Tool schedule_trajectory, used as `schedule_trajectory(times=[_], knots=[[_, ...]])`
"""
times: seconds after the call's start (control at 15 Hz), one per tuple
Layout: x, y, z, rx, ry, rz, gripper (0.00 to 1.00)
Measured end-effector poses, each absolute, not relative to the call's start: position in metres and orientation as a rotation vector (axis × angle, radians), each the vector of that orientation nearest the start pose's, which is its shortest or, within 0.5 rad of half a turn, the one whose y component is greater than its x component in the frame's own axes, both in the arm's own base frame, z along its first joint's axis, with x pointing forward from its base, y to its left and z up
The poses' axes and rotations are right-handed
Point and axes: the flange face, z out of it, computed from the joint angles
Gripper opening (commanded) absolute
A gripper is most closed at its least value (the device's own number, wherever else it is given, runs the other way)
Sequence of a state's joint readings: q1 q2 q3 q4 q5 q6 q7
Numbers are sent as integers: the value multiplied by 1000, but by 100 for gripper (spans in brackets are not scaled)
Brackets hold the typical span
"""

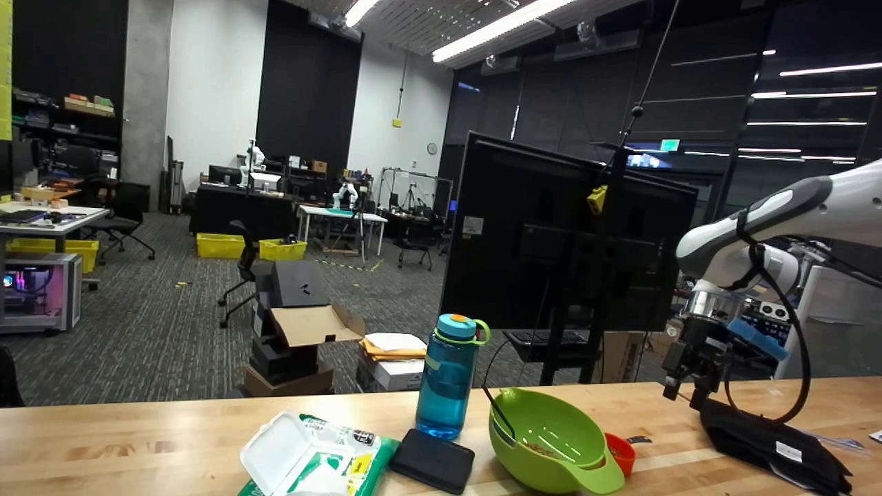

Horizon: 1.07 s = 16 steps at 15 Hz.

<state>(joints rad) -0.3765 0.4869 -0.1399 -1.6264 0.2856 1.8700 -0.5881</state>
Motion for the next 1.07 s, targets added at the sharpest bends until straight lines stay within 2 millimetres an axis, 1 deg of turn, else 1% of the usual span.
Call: schedule_trajectory(times=[0.2,0.4,0.6,1.07], knots=[[593,-294,313,-2827,34,123,100],[597,-292,301,-2794,14,107,100],[597,-292,290,-2764,-2,96,100],[592,-299,266,-2688,1,67,100]])
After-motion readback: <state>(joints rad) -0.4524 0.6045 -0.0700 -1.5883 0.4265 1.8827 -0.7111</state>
